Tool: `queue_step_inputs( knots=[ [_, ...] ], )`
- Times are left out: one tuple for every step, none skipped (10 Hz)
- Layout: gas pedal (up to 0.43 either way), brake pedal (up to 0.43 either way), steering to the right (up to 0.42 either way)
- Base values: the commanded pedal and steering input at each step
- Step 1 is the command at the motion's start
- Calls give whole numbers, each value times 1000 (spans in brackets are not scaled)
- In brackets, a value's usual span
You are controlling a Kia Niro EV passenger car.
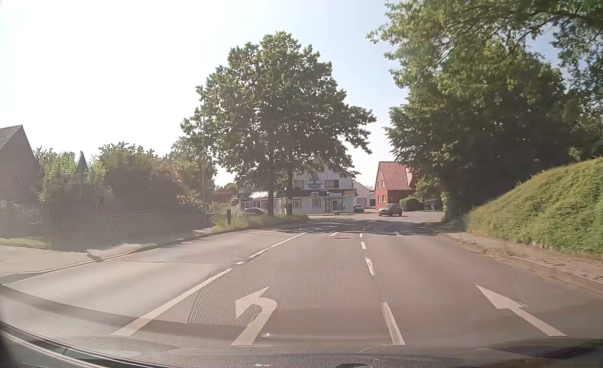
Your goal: Follow the waypoints while adhering to traffic rules and regulations
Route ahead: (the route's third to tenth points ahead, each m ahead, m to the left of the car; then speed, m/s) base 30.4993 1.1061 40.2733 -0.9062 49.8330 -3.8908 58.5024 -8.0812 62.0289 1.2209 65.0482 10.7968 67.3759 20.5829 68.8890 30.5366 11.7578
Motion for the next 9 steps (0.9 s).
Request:
queue_step_inputs(
  knots=[
    [0, 0, 1],
    [0, 0, 2],
    [0, 0, 5],
    [0, 0, 9],
    [0, 0, 14],
    [0, 0, 19],
    [0, 0, 22],
    [0, 0, 22],
    [0, 0, 24]
  ],
)
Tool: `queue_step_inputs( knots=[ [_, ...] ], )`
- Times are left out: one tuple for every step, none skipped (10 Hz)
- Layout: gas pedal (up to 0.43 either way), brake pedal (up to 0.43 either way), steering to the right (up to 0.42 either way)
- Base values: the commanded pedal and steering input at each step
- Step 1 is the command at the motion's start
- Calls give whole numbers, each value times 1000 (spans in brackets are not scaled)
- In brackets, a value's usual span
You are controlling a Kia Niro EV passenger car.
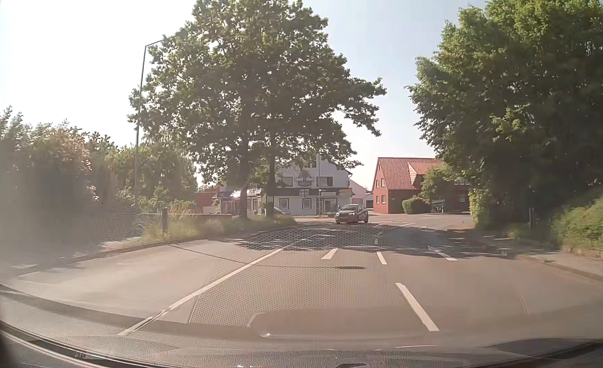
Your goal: Follow the waypoints while adhering to traffic rules and regulations
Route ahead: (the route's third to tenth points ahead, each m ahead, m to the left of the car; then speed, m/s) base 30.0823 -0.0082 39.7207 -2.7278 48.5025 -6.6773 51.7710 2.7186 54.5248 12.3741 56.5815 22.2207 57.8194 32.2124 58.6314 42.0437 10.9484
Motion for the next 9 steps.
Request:
queue_step_inputs(
  knots=[
    [47, 0, 25],
    [47, 0, 29],
    [47, 0, 34],
    [47, 0, 34],
    [47, 0, 34],
    [47, 0, 34],
    [47, 0, 34],
    [39, 0, 34],
    [39, 0, 34]
  ],
)
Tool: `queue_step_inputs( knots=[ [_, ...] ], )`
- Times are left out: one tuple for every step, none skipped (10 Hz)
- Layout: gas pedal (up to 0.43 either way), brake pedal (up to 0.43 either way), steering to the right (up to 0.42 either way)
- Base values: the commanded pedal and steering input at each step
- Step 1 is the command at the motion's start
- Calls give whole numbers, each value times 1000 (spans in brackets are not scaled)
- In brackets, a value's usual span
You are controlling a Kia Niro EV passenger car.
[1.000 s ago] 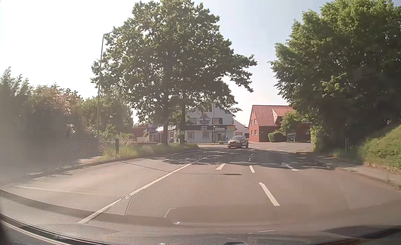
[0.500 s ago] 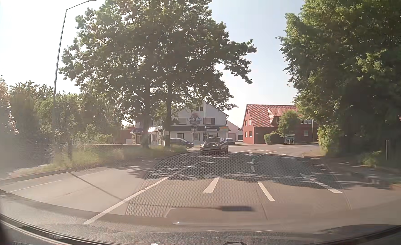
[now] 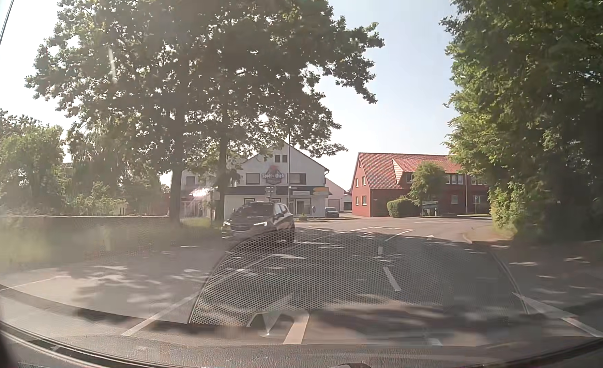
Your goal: Follow the waypoints while adhering to traffic rules and regulations
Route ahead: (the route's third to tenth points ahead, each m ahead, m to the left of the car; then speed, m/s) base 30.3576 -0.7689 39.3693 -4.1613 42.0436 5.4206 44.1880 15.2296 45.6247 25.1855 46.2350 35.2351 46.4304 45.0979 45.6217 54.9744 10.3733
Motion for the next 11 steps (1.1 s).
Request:
queue_step_inputs(
  knots=[
    [0, 0, 34],
    [0, 0, 34],
    [0, 0, 34],
    [0, 0, 34],
    [0, 0, 34],
    [0, 0, 34],
    [0, 0, 34],
    [0, 6, 34],
    [0, 67, 35],
    [0, 104, 38],
    [0, 122, 42]
  ],
)
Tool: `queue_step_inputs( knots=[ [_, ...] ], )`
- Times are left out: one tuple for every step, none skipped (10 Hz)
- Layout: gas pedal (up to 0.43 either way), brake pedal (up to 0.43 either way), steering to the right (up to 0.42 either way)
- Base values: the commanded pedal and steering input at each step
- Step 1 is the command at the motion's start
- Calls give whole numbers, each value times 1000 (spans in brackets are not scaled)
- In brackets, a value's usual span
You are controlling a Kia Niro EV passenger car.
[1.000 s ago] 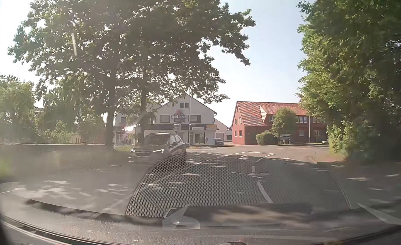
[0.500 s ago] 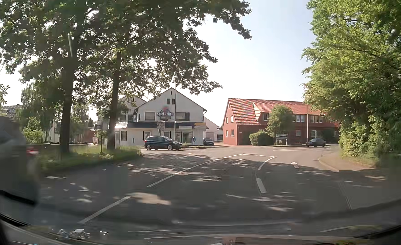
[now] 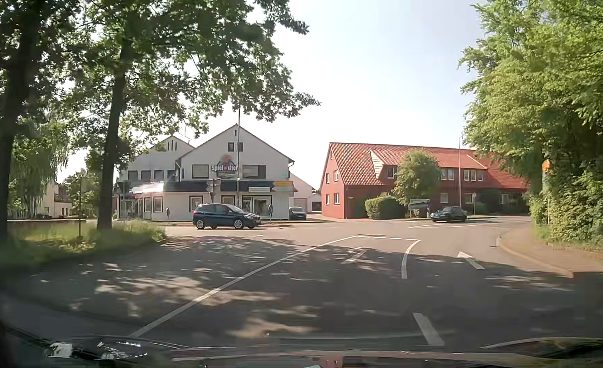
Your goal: Follow the waypoints while adhering to traffic rules and regulations
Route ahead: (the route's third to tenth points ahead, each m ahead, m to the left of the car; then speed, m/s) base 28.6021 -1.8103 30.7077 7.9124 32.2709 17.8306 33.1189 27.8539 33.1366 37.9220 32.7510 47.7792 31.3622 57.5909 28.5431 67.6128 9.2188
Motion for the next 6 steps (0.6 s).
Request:
queue_step_inputs(
  knots=[
    [0, 140, 49],
    [0, 146, 55],
    [0, 146, 61],
    [0, 152, 67],
    [0, 152, 73],
    [0, 146, 78]
  ],
)
